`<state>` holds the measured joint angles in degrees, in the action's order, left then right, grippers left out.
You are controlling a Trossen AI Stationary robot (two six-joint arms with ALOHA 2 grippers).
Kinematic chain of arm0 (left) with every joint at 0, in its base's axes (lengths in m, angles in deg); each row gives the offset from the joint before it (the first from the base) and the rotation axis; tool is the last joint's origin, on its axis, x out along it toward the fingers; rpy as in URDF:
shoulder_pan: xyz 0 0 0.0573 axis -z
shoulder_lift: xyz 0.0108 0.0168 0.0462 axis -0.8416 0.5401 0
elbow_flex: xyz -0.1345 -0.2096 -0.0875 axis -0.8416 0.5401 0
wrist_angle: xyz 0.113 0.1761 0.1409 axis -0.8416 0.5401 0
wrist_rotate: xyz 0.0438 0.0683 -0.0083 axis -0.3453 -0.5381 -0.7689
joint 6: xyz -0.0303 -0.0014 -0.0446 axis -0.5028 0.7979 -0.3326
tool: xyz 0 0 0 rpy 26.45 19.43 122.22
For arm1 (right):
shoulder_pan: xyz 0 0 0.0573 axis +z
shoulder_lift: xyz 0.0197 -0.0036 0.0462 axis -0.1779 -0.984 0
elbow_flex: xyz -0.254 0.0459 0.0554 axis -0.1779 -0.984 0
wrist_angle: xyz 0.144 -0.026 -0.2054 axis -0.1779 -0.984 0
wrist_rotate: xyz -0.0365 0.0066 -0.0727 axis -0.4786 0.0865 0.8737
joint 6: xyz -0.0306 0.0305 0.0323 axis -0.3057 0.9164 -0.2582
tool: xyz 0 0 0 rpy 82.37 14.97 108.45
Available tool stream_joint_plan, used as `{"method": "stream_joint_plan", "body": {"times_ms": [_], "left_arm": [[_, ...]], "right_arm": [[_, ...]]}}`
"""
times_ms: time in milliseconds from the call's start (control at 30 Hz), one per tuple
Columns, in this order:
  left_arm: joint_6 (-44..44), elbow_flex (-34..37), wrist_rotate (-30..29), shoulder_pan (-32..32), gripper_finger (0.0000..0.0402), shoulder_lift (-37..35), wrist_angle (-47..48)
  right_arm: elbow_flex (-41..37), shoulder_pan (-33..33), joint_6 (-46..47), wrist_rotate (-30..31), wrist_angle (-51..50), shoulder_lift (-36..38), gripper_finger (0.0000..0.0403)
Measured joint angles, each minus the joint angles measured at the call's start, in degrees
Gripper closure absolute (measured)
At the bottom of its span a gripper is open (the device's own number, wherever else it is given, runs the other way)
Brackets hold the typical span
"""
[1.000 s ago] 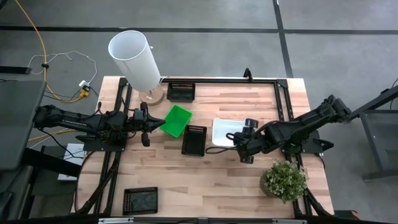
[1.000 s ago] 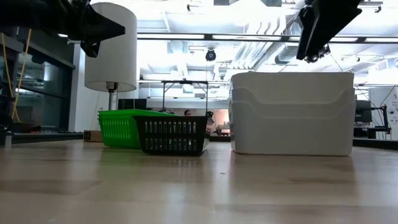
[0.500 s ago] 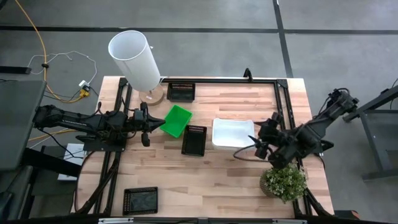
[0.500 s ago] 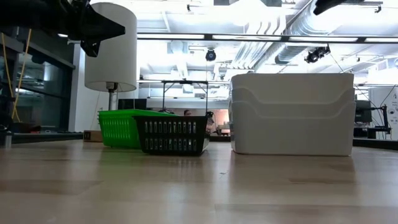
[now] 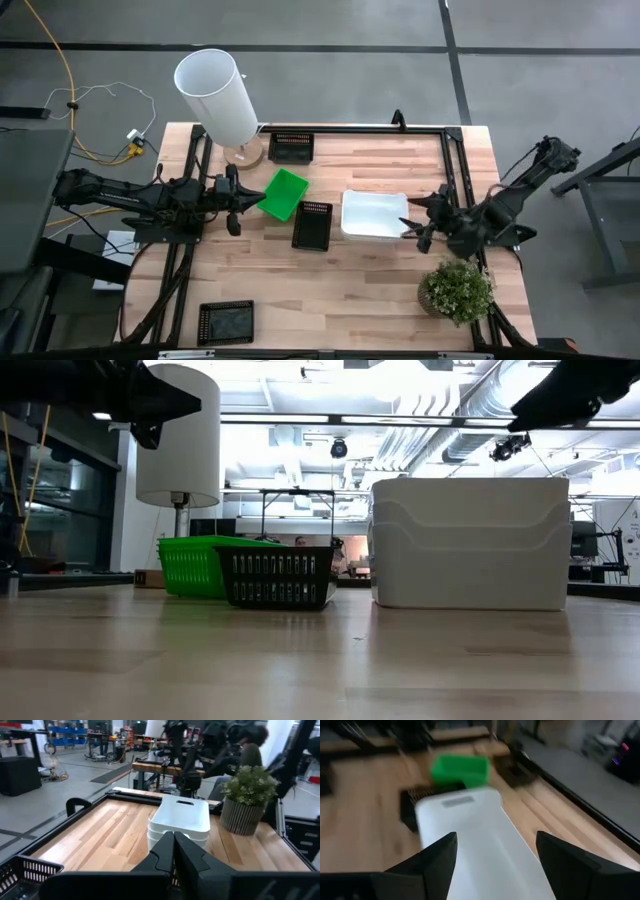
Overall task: Stack baskets by color
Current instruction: Stack the bottom black bin on the middle black bin
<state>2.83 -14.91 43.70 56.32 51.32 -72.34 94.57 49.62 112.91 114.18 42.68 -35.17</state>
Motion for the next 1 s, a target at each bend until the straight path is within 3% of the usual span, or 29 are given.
{"method": "stream_joint_plan", "body": {"times_ms": [100,267,367,833,1000], "left_arm": [[0.3,0.0,1.5,0.0,0.0401,0.0,-1.1],[0.3,0.0,2.8,0.0,0.0401,0.0,-2.2],[0.7,0.0,2.8,0.0,0.0401,0.0,-2.5],[1.3,0.0,3.5,0.0,0.0401,0.1,-3.3],[1.8,-2.0,13.1,0.3,0.0381,1.6,-3.3]], "right_arm": [[-7.7,-2.4,-13.4,-0.8,18.9,5.3,0.0144],[-17.5,-8.8,-35.7,-9.8,52.3,8.1,0.0144],[-19.7,-12.5,-41.2,-14.9,62.1,7.1,0.0144],[-20.6,-16.6,-40.5,-17.2,64.6,4.9,0.0144],[-20.6,-16.6,-40.5,-17.2,64.6,4.9,0.0144]]}}
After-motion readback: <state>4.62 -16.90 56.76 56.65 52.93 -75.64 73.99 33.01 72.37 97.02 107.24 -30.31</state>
